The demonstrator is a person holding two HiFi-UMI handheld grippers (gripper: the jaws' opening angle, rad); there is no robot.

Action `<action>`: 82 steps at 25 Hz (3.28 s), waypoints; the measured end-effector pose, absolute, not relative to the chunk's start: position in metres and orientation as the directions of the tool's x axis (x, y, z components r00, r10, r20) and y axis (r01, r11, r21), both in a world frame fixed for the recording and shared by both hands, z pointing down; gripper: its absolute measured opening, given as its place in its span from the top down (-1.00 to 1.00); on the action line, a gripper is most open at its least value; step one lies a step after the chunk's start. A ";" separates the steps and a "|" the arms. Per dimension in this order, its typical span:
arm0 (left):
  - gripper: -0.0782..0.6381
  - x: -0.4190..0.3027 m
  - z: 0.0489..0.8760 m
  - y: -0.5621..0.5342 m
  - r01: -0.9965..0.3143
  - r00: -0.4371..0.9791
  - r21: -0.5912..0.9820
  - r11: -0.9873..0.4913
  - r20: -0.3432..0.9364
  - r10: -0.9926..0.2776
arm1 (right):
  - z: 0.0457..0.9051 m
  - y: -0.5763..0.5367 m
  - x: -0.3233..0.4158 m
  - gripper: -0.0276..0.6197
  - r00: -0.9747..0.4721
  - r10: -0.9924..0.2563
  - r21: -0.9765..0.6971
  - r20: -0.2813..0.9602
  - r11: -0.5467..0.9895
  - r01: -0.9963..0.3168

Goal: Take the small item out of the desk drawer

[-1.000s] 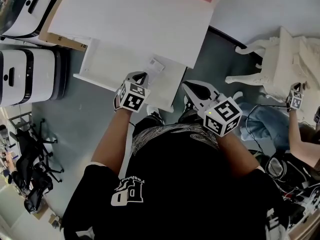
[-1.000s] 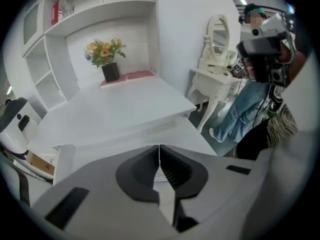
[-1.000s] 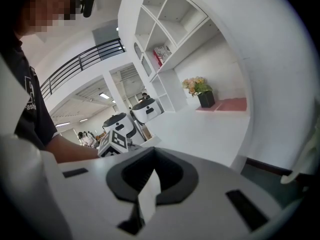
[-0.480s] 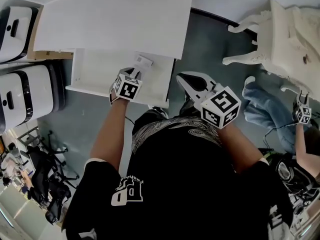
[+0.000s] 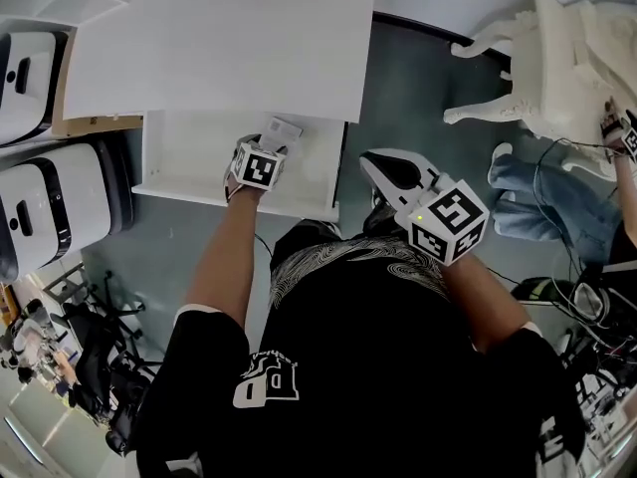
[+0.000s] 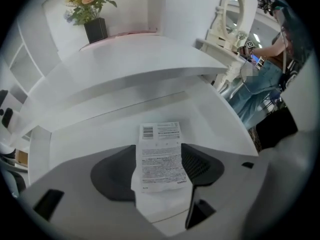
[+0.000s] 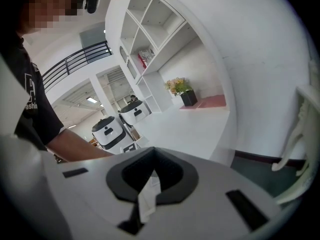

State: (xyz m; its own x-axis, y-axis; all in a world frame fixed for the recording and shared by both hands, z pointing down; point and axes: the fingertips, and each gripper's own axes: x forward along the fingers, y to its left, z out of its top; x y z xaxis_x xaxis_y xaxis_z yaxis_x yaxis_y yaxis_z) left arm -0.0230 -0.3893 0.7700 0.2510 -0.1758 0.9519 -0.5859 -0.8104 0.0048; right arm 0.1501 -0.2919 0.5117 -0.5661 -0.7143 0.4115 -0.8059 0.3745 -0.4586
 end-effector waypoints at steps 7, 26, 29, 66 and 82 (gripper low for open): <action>-0.19 -0.012 0.786 -0.378 -0.554 0.249 0.066 -0.830 0.964 -0.090 | 0.521 -0.291 0.154 0.89 -0.559 -0.709 -0.478 0.429 0.348 -0.807; -0.37 -0.017 0.823 -0.376 -0.577 0.117 0.027 -0.816 0.992 -0.049 | 0.530 -0.292 0.181 0.89 -0.531 -0.710 -0.488 0.463 0.295 -0.821; -0.37 -0.018 0.824 -0.376 -0.580 0.103 0.029 -0.814 0.994 -0.039 | 0.531 -0.294 0.186 0.89 -0.523 -0.715 -0.484 0.465 0.290 -0.826; -0.40 -0.014 0.782 -0.379 -0.564 0.173 0.065 -0.823 0.984 -0.041 | 0.509 -0.293 0.152 0.89 -0.567 -0.706 -0.459 0.424 0.372 -0.807; -0.40 -0.033 0.656 -0.381 -0.665 0.401 0.109 -0.738 0.887 -0.230 | 0.469 -0.302 0.119 0.89 -0.598 -0.712 -0.401 0.367 0.459 -0.793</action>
